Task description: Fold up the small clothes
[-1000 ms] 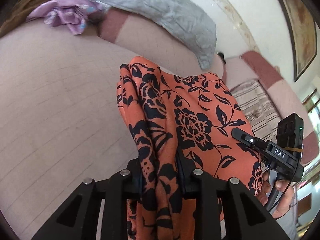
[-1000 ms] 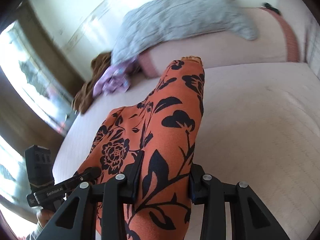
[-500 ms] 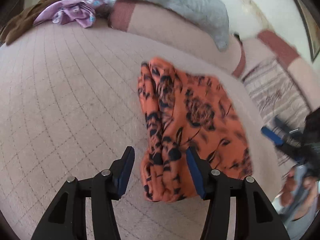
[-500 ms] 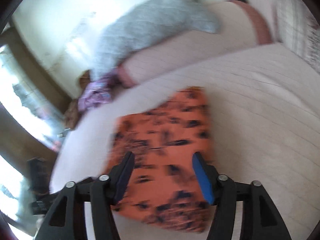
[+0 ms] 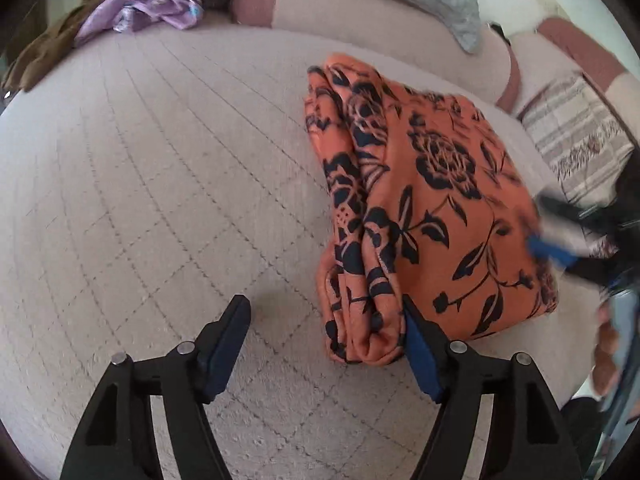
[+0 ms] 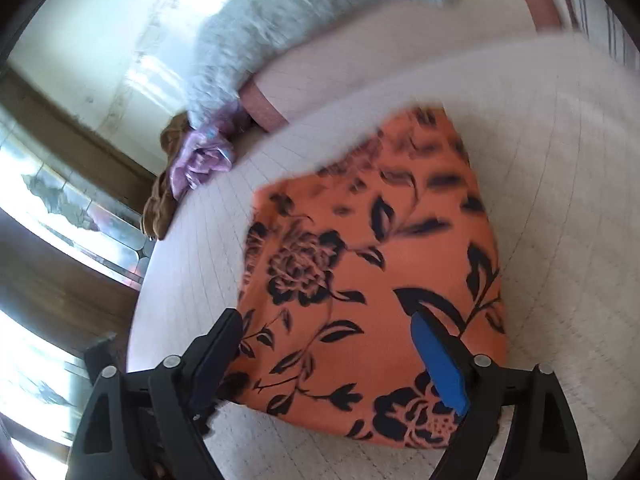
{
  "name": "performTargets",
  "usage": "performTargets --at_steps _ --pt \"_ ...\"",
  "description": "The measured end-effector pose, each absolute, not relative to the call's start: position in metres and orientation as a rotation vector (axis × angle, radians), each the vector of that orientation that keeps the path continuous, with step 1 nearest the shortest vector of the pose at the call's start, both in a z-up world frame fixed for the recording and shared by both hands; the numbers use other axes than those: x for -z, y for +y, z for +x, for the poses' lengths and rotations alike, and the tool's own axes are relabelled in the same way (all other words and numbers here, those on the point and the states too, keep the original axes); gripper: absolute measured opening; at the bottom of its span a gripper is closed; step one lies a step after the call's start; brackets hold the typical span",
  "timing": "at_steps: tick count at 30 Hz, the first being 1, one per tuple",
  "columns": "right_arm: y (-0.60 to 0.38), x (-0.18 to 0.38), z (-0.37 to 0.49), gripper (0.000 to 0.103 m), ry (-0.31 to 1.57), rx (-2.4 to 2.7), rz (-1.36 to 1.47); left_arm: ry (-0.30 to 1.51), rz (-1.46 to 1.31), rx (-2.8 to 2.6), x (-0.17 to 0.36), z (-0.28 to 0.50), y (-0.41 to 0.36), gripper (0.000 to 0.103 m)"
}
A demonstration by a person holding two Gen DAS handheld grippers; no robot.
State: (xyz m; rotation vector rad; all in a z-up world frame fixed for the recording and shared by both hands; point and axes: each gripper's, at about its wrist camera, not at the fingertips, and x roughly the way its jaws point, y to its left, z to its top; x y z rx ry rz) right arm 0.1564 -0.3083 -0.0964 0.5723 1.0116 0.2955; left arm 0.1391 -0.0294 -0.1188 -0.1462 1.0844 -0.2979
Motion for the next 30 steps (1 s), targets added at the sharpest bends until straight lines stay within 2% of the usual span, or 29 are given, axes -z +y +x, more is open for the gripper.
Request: performTargets --at_steps 1,2,7,9,10,13,21,24,28,30 --pt "-0.306 0.113 0.164 0.088 1.076 -0.258 0.600 1.065 -0.130 0.283 0.111 0.134 -0.029 0.074" --pt "-0.306 0.114 0.167 0.088 1.057 -0.254 0.621 1.044 -0.111 0.275 0.105 0.130 -0.028 0.074" --pt "-0.293 0.071 0.139 0.089 0.908 -0.183 0.405 0.977 -0.044 0.241 0.078 0.113 -0.032 0.074" --pt "-0.287 0.068 0.137 0.100 0.884 -0.186 0.352 0.962 -0.025 0.229 0.070 0.107 -0.035 0.075" --pt "-0.287 0.074 0.138 0.101 0.902 -0.183 0.338 0.957 -0.017 0.222 0.067 0.105 -0.035 0.075" --pt "-0.292 0.114 0.150 0.101 1.083 -0.096 0.322 0.950 -0.002 0.208 0.058 0.097 -0.033 0.075" --pt "-0.284 0.056 0.086 0.101 0.866 -0.079 0.271 0.906 -0.006 0.183 0.044 0.070 -0.036 0.078" --pt "-0.275 0.057 0.064 0.101 0.860 -0.076 0.222 0.892 0.016 0.178 0.040 0.058 -0.039 0.078" --pt "-0.261 0.074 0.029 0.101 0.879 -0.052 0.134 0.805 0.054 0.108 0.033 0.039 -0.041 0.087" --pt "-0.258 0.083 0.011 0.101 0.900 -0.048 0.111 0.779 0.063 0.075 0.031 0.033 -0.042 0.089"
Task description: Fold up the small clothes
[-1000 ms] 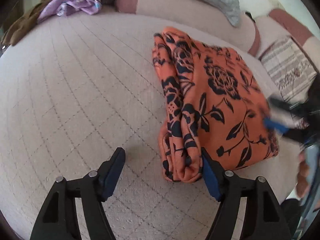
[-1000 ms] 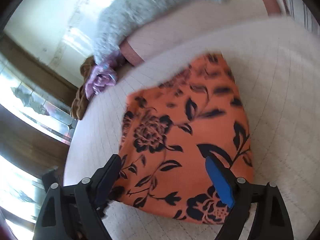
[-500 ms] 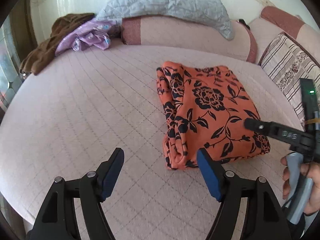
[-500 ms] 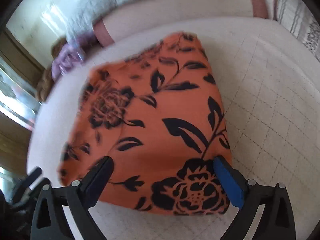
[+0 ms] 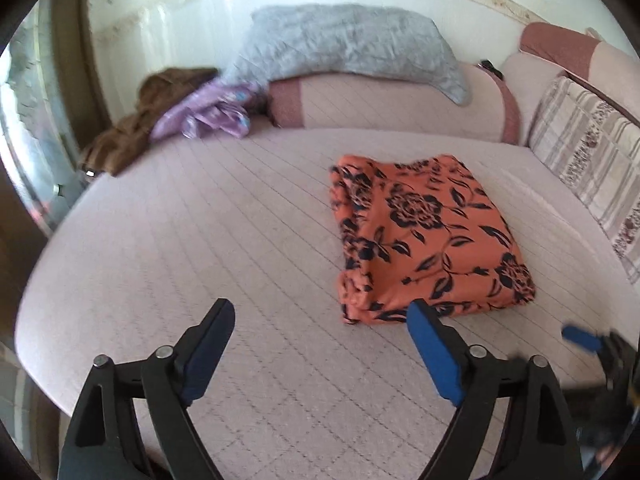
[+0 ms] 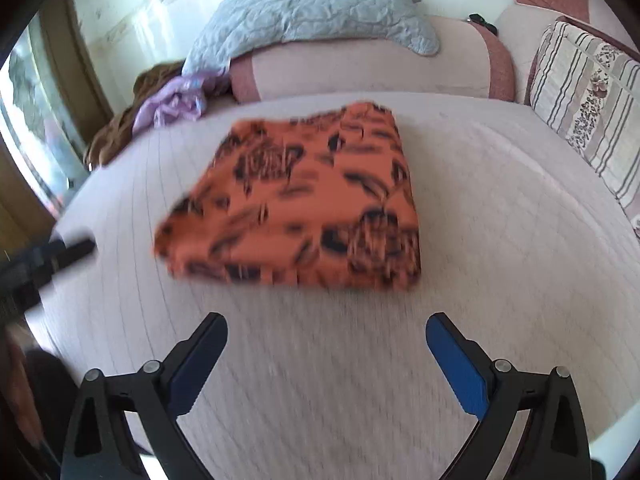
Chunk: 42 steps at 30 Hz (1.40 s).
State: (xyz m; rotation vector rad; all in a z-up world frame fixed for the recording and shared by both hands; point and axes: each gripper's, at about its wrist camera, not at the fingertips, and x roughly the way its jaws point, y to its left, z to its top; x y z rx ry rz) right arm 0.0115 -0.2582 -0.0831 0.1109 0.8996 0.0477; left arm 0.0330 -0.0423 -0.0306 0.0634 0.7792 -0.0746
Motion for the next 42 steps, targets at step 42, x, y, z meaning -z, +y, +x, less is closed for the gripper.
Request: performTargets --at_steps 42 --pt "-0.230 0.013 -0.005 0.103 0.766 0.059 -0.081 0.709 0.061 0.017 -0.005 0.018 -0.057 0.102"
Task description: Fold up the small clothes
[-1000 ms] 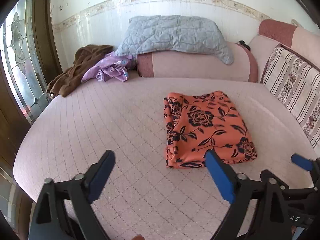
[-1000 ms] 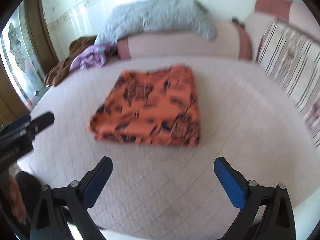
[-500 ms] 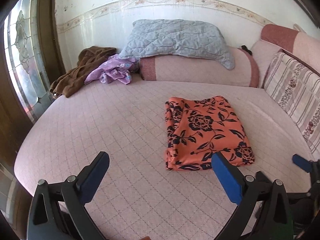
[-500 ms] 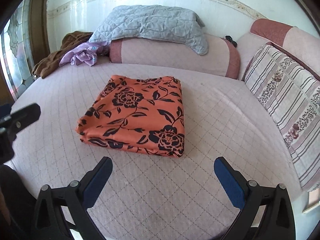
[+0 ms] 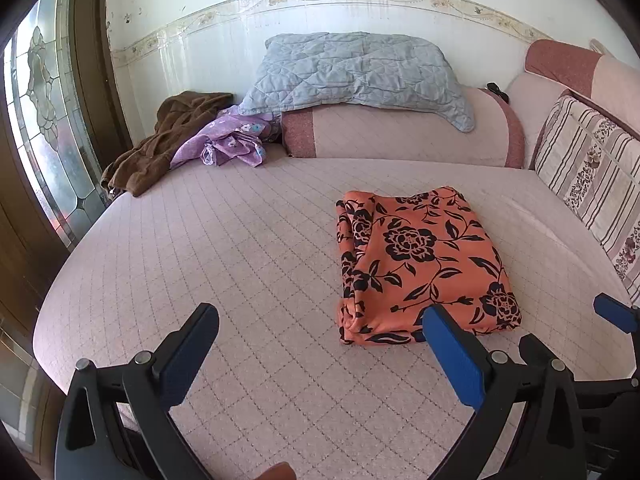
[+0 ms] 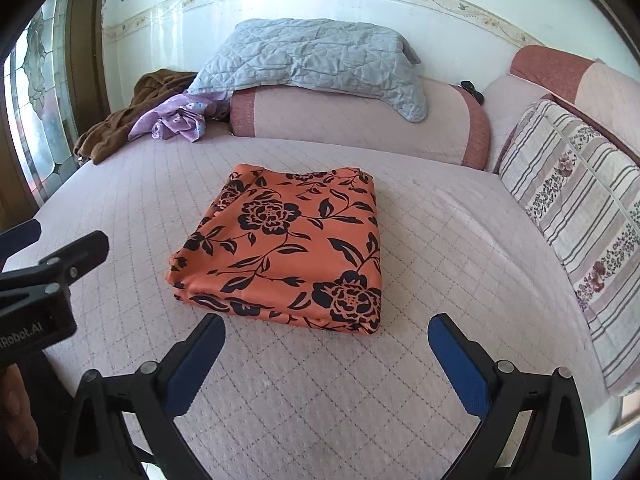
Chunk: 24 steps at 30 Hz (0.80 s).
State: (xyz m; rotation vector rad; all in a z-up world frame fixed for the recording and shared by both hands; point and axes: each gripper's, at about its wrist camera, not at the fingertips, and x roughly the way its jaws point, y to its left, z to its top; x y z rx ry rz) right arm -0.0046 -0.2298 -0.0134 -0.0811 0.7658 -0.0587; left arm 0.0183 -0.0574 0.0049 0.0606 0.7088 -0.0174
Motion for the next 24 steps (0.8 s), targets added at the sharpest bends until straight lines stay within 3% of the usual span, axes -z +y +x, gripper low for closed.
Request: performTargets --at_steps 24 --pt "-0.233 0.017 0.015 0.103 0.788 0.074 -0.102 0.704 0.056 0.055 -0.010 0.036 -0.070 0.102"
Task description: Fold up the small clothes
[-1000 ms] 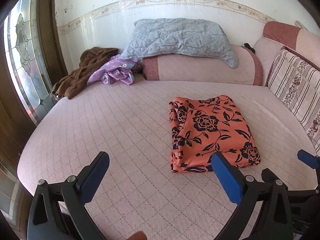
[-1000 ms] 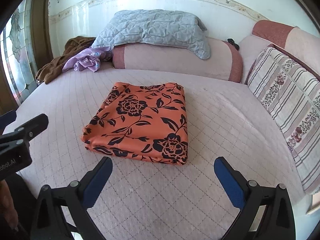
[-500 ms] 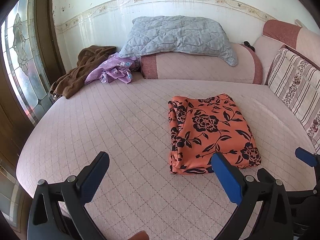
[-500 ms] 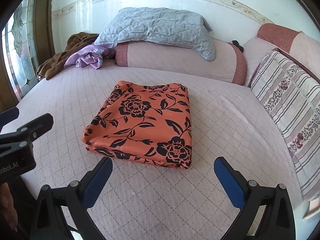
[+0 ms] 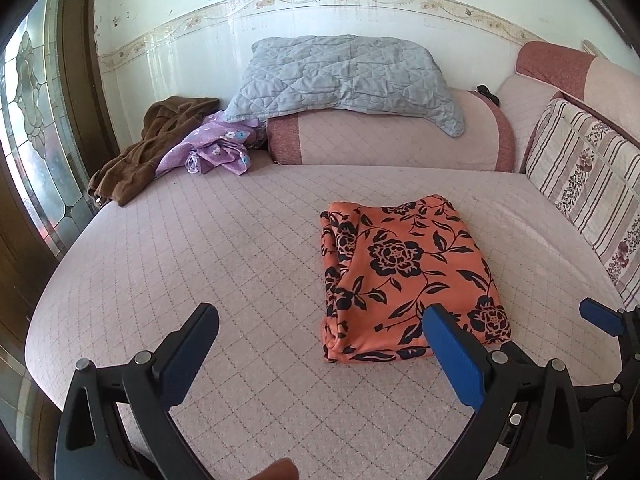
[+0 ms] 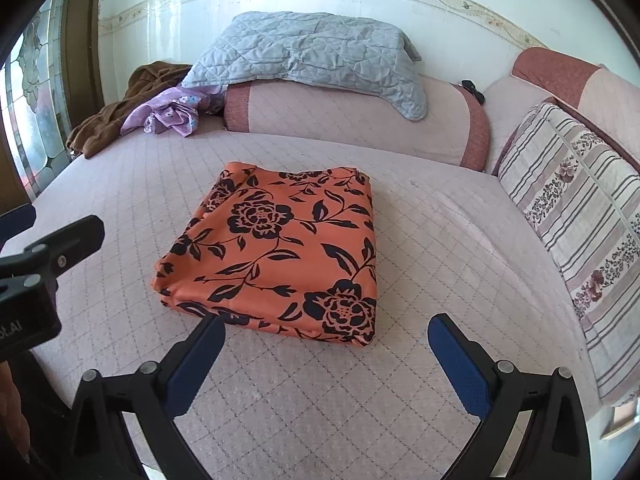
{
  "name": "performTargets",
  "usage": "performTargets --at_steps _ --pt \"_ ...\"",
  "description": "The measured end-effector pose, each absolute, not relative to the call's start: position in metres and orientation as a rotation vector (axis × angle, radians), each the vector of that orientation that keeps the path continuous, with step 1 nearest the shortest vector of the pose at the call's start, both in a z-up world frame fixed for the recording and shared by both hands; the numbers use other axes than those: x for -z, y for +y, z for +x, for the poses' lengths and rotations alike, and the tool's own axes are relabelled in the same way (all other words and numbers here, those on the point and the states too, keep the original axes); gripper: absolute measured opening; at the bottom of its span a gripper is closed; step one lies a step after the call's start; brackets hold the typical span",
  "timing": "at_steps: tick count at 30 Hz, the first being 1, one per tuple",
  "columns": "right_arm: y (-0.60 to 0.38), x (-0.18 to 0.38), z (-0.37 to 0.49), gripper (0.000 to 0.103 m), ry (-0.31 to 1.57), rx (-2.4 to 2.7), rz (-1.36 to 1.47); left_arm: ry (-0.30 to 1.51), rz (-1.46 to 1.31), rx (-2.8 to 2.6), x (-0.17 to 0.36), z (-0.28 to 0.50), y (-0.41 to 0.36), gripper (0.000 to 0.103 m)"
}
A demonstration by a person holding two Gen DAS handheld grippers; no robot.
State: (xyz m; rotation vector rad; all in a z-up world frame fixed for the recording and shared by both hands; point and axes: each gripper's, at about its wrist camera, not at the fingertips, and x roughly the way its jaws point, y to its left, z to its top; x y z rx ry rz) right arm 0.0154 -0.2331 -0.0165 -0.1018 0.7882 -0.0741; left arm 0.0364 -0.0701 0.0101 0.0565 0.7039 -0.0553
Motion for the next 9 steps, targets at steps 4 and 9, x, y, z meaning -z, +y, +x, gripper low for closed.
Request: performTargets --at_steps 4,9 --pt "-0.235 0.018 0.020 0.103 0.793 0.075 -0.103 0.704 0.056 0.066 -0.009 0.041 -0.072 0.102" --pt "-0.236 0.022 0.028 0.103 0.802 0.068 -0.099 0.657 0.074 0.071 -0.012 0.045 -0.075 0.102"
